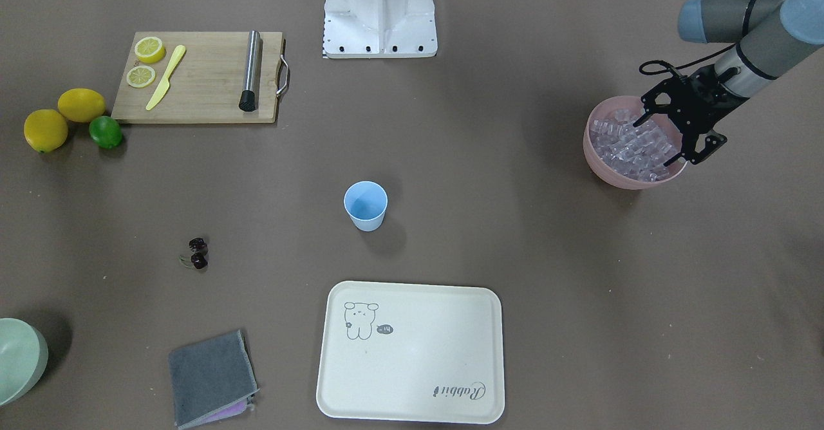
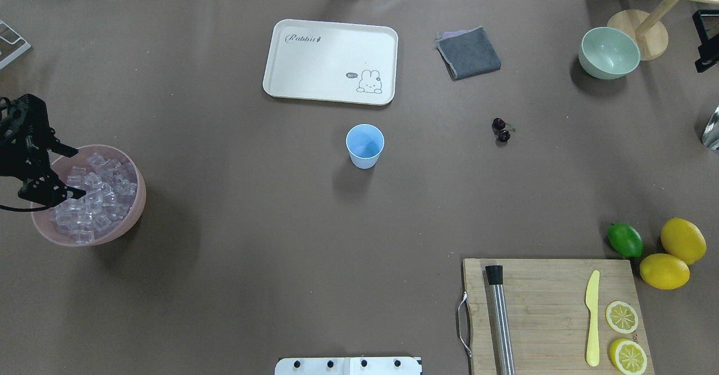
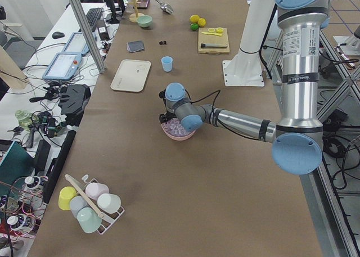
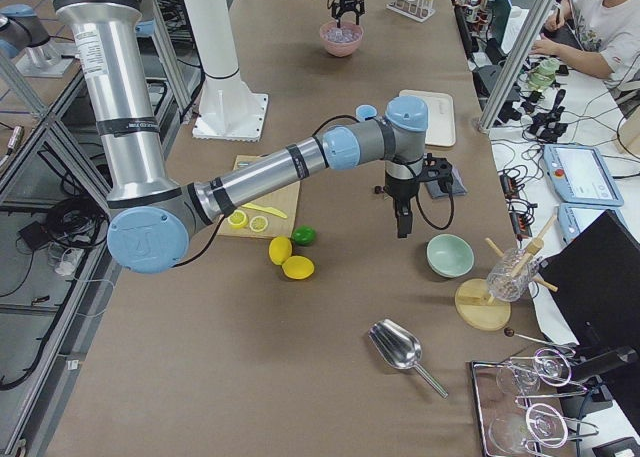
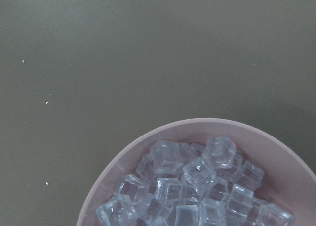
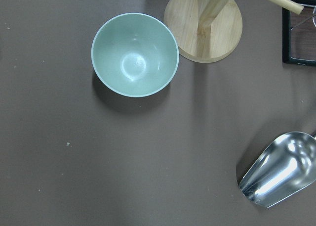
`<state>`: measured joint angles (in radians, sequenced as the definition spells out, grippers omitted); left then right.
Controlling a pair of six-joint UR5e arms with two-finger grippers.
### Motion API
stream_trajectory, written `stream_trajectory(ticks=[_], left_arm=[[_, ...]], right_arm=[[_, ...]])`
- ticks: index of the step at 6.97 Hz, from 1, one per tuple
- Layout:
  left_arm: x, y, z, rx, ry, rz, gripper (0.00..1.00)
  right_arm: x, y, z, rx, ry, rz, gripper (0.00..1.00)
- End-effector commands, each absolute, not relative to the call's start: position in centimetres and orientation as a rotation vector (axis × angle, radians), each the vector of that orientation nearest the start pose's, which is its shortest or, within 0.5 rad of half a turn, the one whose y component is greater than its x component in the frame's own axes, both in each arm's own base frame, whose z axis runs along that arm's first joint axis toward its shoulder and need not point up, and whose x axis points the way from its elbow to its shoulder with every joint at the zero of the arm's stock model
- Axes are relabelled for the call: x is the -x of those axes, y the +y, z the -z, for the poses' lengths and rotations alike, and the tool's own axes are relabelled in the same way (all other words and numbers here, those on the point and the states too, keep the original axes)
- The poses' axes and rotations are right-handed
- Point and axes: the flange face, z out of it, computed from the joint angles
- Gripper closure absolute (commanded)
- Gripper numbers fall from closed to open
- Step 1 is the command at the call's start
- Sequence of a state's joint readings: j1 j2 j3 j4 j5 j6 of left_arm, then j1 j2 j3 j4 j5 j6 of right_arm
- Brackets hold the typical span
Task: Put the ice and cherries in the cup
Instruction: 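Move the left gripper over the pink bowl of ice cubes, then lower the left gripper into the bowl and grasp an ice cube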
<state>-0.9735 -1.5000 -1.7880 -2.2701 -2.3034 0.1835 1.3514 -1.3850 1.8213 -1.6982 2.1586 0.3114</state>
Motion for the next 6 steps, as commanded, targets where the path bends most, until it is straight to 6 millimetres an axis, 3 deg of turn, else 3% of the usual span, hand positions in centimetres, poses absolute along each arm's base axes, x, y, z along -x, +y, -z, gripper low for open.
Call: stream_trajectory(ticks=[1,4,6], left_arm=[[-21.7,-42.6,-51.1,-0.678,0.871,-1.056,0.03],[-23.3,-41.2,-51.5,-0.657,0.895,-1.102,0.03],[-23.1,-40.9,-52.1,-0.650,0.892,-1.110,0.04]], right_arm=[[4.2,-55.5,-46.8,-0.134,-0.628,-0.003,0.00],[3.4,-54.6,-47.4,-0.135,-0.606,-0.016,0.00],[2.6,-54.3,-47.7,-0.137,-0.601,-0.030,0.00]])
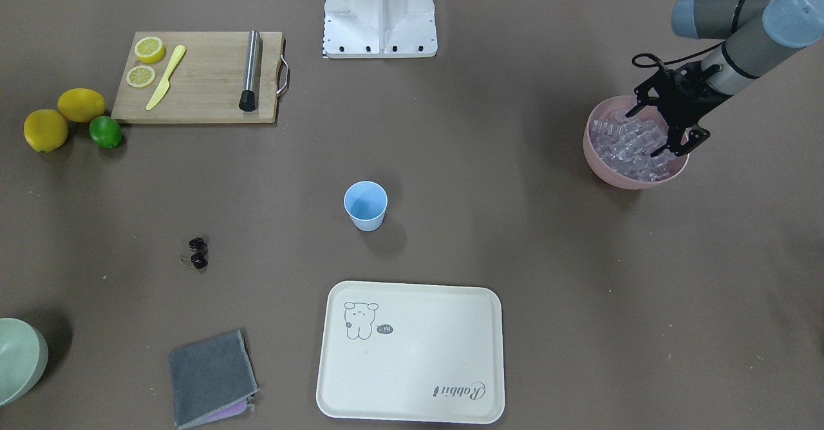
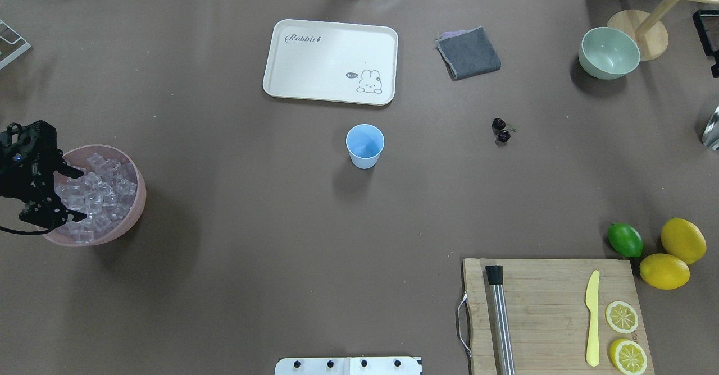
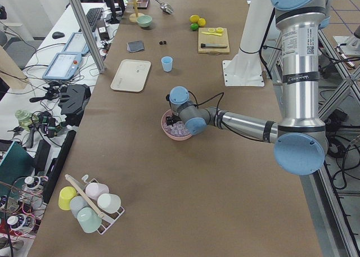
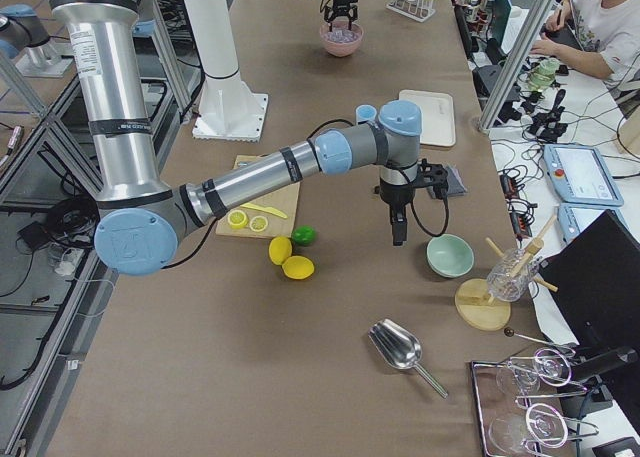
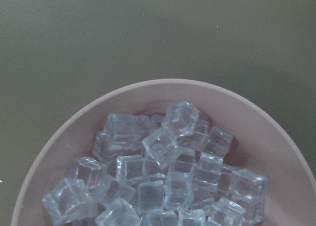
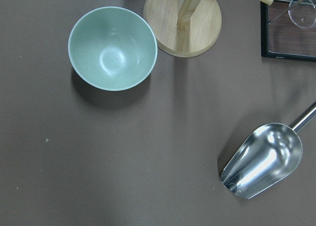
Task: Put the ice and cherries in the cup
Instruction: 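Lower the left gripper into the bowl and grasp an ice cube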
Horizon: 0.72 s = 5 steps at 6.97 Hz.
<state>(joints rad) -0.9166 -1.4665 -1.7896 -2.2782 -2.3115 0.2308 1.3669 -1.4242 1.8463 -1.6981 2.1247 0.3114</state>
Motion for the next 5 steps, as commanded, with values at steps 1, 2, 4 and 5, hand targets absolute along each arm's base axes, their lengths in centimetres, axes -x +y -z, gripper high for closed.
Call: stream_trajectory(ticks=[1,2,4,5], left_arm=[[-23.12,-40.90,-52.49,-0.653,0.880,-1.124,0.12],[-23.13,-40.95,-52.74,-0.650,0.876,-1.123,0.20],[-23.86,-40.85,-53.03,-0.654,0.838,-1.128,0.27],[-23.67,-40.51,-53.48,-0.642,0.836,-1.125,0.65]], right_arm=[[2.50,-54.16,-47.67,-0.138,-0.600,-0.031,0.00],[2.46,-54.00,-47.84,-0.135,-0.600,-0.032,0.00],[2.28,-53.96,-47.93,-0.135,-0.598,-0.036,0.00],[2.17,-54.01,-48.00,-0.138,-0.585,-0.038,0.00]])
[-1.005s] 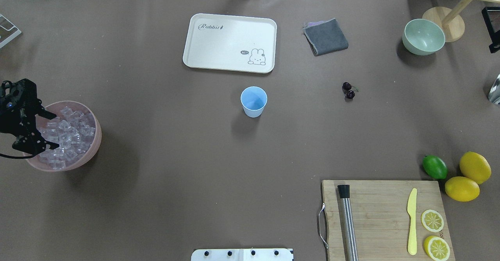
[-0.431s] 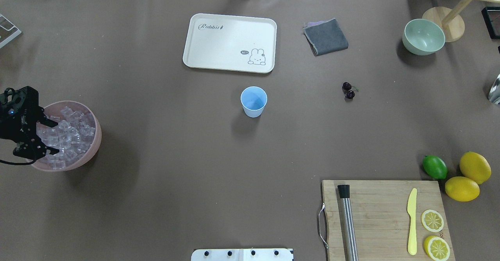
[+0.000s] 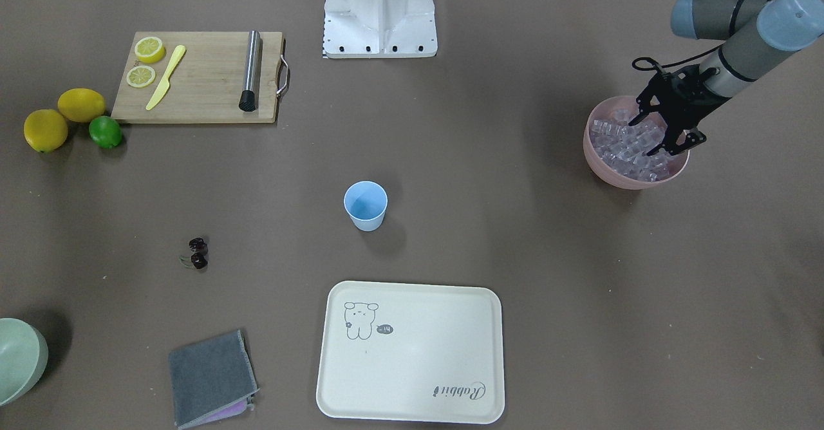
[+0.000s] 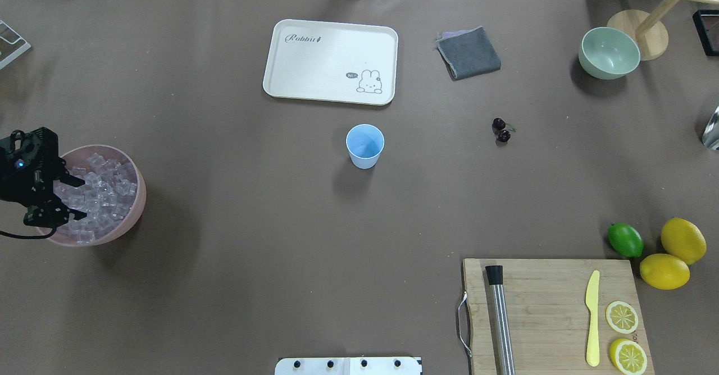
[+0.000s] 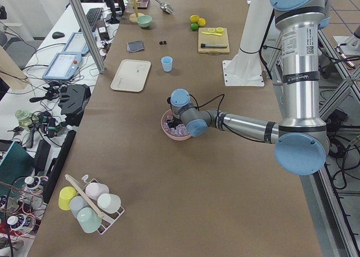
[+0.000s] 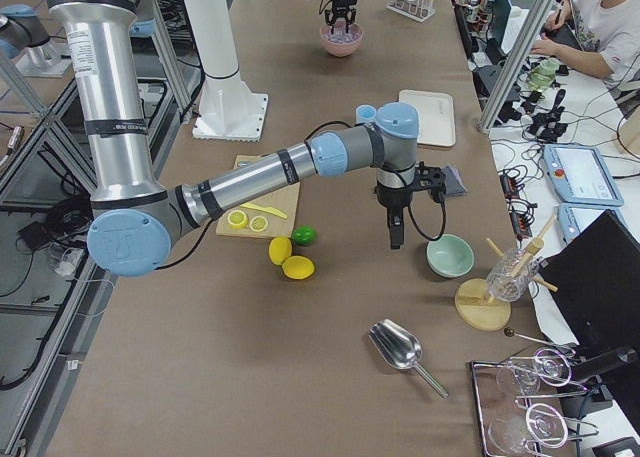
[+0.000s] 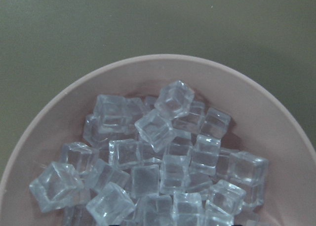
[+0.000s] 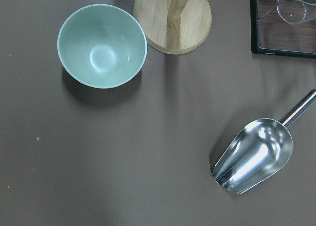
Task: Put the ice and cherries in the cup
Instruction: 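Lower the left gripper into the bowl and grasp an ice cube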
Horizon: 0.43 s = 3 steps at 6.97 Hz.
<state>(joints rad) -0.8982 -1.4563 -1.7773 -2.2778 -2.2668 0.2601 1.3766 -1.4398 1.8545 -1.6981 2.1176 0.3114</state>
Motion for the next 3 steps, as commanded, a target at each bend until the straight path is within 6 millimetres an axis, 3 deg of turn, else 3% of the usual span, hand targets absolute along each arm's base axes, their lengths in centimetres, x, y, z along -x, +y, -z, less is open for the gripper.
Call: stream_trajectory(ticks=[1,3], left_arm=[[-23.6,-40.4,-53.4,-0.643,0.839,-1.126,1.00],[-23.0,-40.4,-52.2,-0.662,0.847,-1.114,1.00]], right_arm=[[2.1,-54.0,-48.1,-0.138,-0.583,-0.040,0.00],[2.0,-54.1,-48.0,-0.139,-0.584,-0.041,0.00]])
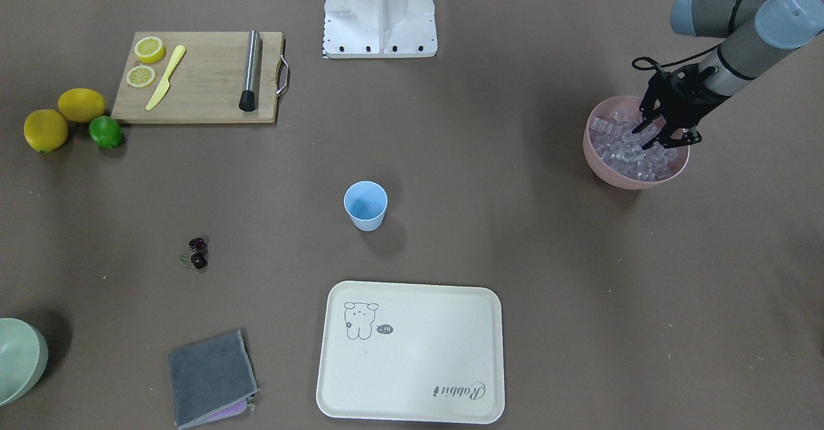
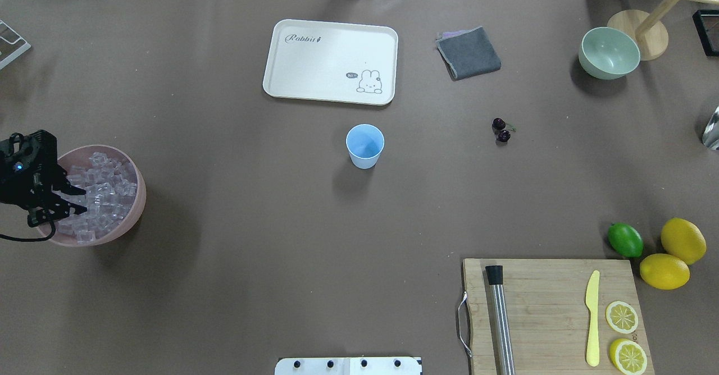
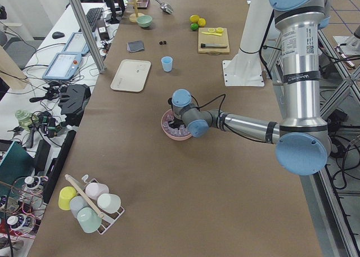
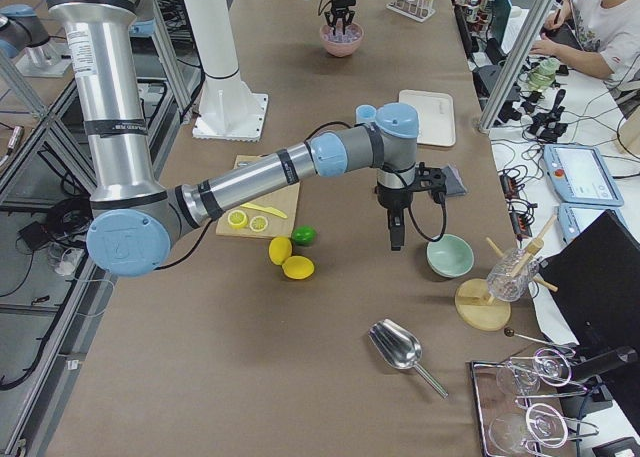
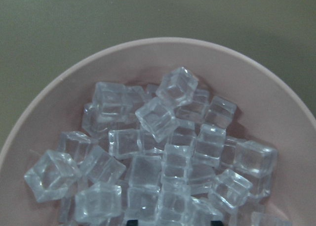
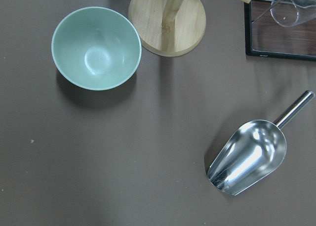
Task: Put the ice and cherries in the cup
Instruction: 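Lower the left gripper into the bowl and grasp an ice cube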
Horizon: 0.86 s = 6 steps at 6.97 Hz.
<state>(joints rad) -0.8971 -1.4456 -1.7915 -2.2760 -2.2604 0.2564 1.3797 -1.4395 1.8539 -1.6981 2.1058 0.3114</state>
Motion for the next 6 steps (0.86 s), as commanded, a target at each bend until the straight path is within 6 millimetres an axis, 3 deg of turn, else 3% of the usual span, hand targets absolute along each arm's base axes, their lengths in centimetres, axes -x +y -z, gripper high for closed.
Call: stream_trajectory(ticks=[1,4,6], left_arm=[[-22.9,-40.3,-51.7,-0.666,0.855,-1.115,1.00],[-22.5,-41.9,-50.2,-0.682,0.885,-1.096,1.00],[-25.3,-45.5,-44.9,-0.713,0.941,-0.990,1.00]], right_arm=[[2.0,-54.1,-47.9,-0.141,-0.585,-0.040,0.00],[2.1,-54.2,-47.7,-0.143,-0.587,-0.038,0.00],[2.2,-54.2,-47.7,-0.140,-0.596,-0.038,0.00]])
